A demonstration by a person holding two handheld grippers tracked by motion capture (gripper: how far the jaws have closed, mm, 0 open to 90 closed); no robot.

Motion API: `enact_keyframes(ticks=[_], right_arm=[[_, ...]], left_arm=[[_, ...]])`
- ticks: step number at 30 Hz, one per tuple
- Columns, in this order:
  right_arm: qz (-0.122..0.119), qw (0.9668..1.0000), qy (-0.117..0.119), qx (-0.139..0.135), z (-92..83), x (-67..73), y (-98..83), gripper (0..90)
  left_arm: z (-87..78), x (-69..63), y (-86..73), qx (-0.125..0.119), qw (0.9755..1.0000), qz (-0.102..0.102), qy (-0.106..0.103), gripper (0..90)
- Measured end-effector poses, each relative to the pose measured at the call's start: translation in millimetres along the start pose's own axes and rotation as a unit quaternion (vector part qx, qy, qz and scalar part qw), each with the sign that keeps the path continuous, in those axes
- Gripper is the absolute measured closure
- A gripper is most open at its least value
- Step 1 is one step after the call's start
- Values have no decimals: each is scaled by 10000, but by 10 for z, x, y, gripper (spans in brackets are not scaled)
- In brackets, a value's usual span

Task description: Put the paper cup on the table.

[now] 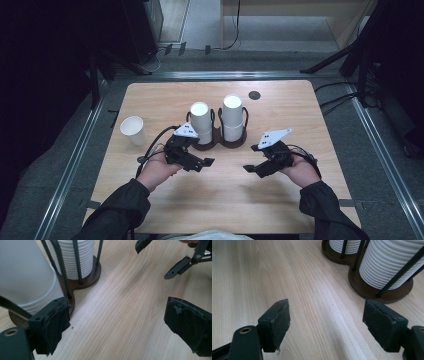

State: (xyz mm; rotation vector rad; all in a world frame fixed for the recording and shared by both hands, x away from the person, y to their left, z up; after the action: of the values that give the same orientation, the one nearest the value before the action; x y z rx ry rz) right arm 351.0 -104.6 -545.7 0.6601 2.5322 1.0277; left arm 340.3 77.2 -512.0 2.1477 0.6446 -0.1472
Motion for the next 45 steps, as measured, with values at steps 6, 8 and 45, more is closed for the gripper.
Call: enact_keyframes(ticks=[6,8,45], right_arm=[[-15,10000,11,12,12,15,3,222],[-29,10000,11,16,19,22,4,223],[-241,9995,152,123,99,160,7,223]], left_arm=[[78,-29,20,-94,9999,72,36,66],[103,-50,13,-89,9999,111,9,66],[293,-103,-125,149,9989,442,-3,66]])
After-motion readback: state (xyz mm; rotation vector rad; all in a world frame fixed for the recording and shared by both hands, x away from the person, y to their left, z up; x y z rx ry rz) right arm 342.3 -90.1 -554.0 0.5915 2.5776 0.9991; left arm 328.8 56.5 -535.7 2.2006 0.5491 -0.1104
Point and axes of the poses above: each handheld gripper's, and its own axes: z roughly forward along the jaws, y roughly out of its top, x roughly to its left, the point moved 9 cm from there along z, roughly forward along the jaws, and after that the axes turned 15 degrees about -y, right-handed, at the moved point
